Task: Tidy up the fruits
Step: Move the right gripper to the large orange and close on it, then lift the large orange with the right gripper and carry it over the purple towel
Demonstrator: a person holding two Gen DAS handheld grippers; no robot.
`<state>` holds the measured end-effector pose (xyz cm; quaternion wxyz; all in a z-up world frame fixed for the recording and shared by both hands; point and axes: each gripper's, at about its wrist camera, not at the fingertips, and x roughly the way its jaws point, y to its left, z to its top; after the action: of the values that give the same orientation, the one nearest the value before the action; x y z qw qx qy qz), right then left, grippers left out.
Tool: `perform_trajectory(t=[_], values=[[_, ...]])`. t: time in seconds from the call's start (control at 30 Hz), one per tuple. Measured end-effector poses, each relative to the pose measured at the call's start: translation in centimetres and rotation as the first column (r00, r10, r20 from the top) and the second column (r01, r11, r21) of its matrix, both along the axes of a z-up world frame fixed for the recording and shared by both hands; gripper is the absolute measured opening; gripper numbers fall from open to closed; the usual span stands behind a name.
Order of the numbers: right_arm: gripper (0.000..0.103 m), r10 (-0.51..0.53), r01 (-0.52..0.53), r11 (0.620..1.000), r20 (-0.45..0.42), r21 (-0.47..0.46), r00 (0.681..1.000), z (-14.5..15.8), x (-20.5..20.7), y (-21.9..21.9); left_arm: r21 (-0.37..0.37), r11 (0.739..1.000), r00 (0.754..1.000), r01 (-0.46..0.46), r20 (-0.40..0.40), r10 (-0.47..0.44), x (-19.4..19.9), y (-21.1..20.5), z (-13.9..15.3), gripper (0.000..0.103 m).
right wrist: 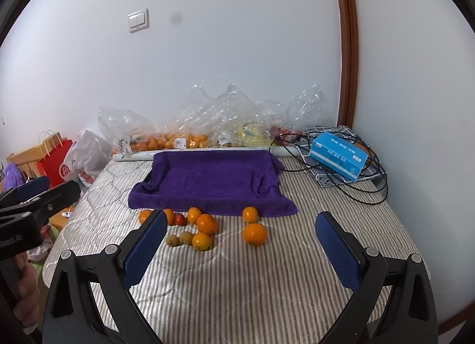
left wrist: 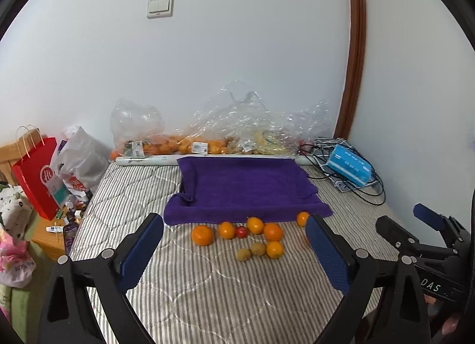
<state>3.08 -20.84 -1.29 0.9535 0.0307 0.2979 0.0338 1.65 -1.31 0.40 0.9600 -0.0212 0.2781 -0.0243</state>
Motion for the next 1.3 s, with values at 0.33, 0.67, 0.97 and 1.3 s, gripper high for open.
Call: perform_trajectory(t=[0.33,0.67,0.97,1.3], values=[[0.091,0.01,-0.011,1.0,-0.104,-0.016,0.995,-4.3,3.6,-0.7,0.014,1.0,0.996,-0.001,-0.085,0.003,4.3,0.9,-3.6,0.097],[0.069,0.033,-0.033,0.999,-0.233,0.005,0.972,-11.7,8.9,-0.8,0.03,0.999,0.982,-0.025,-0.188,0.03,8.4,2.6,-9.5,0.094],[0.058,0.043,-0.027,0.998,-0.292,0.059,0.955,-15.7,12.3,-1.2,0.015,0.999,0.967,-0.044,-0.25,0.047,10.2,4.0,-13.1,0.094],[0.044,0.085,-0.064,0.995,-0.312,0.078,0.946,-18.1,14.1,-0.5,-0.033,0.998,0.95,-0.061,-0.309,0.048,12.9,5.2,-15.5,0.081]])
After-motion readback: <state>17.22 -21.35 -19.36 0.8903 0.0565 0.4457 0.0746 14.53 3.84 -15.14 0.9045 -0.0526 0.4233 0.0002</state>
